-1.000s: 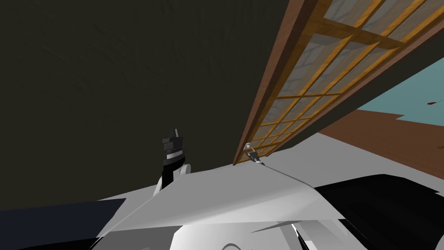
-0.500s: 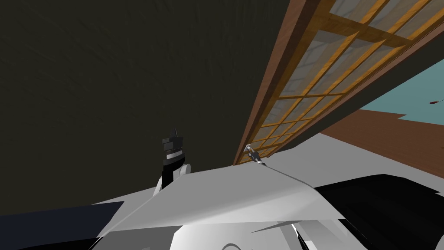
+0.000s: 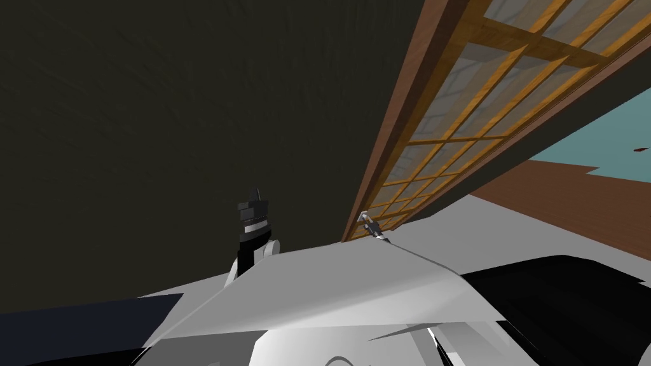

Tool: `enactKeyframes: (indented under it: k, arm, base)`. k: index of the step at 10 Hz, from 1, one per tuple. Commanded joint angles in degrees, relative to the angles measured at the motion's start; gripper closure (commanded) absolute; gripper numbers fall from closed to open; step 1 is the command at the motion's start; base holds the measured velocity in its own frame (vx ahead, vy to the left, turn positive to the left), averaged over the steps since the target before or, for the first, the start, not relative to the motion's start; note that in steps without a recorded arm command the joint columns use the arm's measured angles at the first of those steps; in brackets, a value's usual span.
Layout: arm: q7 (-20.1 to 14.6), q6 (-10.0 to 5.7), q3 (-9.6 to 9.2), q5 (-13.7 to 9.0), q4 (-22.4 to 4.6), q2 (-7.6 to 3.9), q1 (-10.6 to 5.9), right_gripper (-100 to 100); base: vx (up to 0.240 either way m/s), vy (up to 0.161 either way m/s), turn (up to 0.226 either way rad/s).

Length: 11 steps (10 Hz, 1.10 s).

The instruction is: Pull the door open

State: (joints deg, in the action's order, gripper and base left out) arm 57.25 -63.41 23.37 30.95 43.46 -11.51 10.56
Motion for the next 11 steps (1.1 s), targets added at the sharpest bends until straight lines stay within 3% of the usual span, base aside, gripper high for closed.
enactKeyframes:
  k: [1,11]
  arm:
    - [-1.63,0.09,-0.4,-0.63,-0.02,0.0,-0.1,100]
    - [-15.63,1.12,-3.52,-6.9,-0.22,-0.74,-0.78,100]
  base:
    - [-0.038,-0.018,0.054]
    - [-0.051,-0.018,0.06]
